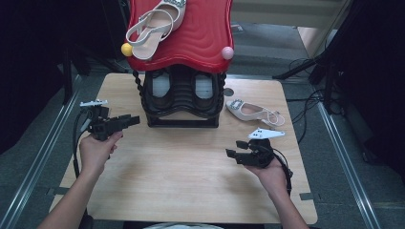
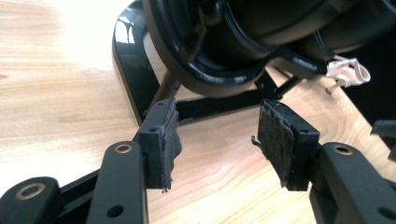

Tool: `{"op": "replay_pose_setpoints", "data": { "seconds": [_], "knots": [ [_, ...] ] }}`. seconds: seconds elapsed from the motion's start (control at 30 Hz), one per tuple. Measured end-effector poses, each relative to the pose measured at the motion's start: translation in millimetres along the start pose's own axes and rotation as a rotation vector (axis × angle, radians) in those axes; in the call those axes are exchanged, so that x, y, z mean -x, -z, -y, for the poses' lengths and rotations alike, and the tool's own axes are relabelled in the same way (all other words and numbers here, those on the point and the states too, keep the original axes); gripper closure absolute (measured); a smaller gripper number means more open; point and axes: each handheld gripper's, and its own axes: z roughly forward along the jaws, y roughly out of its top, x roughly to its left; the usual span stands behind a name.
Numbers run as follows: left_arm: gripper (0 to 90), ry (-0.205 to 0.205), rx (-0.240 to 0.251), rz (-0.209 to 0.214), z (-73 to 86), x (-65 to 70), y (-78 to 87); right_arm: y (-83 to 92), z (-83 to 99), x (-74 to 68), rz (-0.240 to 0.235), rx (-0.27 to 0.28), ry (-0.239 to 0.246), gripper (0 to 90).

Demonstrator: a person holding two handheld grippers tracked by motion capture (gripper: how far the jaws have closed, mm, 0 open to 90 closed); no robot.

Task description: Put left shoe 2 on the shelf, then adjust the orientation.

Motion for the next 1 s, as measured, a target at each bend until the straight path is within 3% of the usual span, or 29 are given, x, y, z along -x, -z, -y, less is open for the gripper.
{"op": "replay_pose_setpoints", "data": {
  "seconds": [0.13,0.23,0.37,0.5,0.6,1.0],
  "knots": [
    [48.8,-0.04,-0.002,-0.003,8.8,5.2,-2.7,0.0,-0.3,0.7,0.002,-0.002,0.002,42.9],
    [49.5,-0.033,0.013,0.009,14.7,7.9,-4.1,-0.8,-0.5,2.2,0.005,-0.007,0.002,42.9],
    [49.5,-0.062,0.015,0.015,19.9,12.6,-3.5,-0.8,-1.3,2.8,0.003,-0.004,-0.001,43.3],
    [49.4,-0.049,0.019,0.049,25.1,13.8,-3.4,-1.5,-1.9,3.3,0.003,-0.004,0.0,43.4],
    [49.8,-0.071,0.026,0.036,26.9,14.2,-2.5,-1.5,-1.9,3.6,0.002,-0.004,0.0,43.5],
    [48.2,-0.06,0.019,0.039,29.6,13.1,-2.8,0.6,-2.9,13.1,0.011,0.012,-0.016,49.7]
  ]
}}
